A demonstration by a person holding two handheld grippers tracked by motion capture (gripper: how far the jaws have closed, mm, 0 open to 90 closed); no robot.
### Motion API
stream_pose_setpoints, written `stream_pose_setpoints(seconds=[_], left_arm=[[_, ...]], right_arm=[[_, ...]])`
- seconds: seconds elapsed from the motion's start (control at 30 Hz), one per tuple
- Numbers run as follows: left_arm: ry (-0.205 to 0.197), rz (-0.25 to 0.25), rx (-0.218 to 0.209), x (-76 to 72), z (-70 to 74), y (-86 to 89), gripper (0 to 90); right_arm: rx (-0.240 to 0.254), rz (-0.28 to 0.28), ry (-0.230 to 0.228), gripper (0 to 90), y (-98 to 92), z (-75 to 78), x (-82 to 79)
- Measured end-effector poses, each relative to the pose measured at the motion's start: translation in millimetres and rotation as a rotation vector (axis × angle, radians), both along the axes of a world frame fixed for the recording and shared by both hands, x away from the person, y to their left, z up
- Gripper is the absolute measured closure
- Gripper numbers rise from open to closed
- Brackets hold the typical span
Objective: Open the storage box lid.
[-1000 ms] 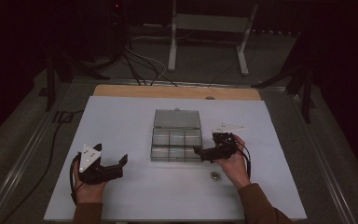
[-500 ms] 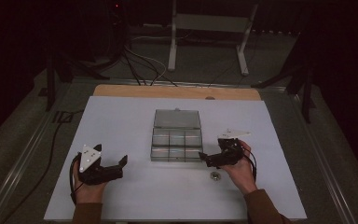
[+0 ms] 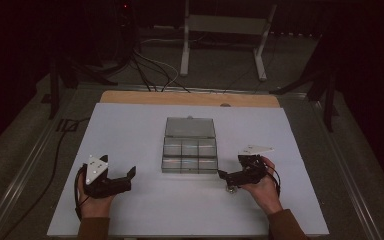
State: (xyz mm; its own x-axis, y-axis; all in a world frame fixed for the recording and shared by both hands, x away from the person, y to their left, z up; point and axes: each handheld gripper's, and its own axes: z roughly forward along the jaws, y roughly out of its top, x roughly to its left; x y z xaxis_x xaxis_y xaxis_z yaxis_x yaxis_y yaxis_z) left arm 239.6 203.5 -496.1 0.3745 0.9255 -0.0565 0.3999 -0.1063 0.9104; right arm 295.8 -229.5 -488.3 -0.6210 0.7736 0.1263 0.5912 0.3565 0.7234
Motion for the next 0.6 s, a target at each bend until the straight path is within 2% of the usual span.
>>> stream_pose_setpoints(seconds=[0.17, 0.33, 0.43, 0.6], left_arm=[[-0.001, -0.002, 0.001, 0.0, -0.1, -0.6, 1.5], [-0.001, 0.001, 0.003, -0.3, 0.1, -0.5, 1.5], [-0.001, 0.001, 0.002, -0.2, 0.1, -0.5, 1.5], [0.000, -0.003, 0.006, -0.3, -0.2, -1.3, 1.5]], right_arm=[[-0.004, 0.002, 0.007, 0.1, -2.1, -2.2, -5.5], [0.002, 0.004, 0.002, 4.8, -5.8, -2.5, -11.0], [-0.008, 0.013, 0.002, 7.0, -7.5, -2.6, -15.0], [-0.026, 0.039, -0.001, 15.5, -10.0, -3.8, -22.3]])
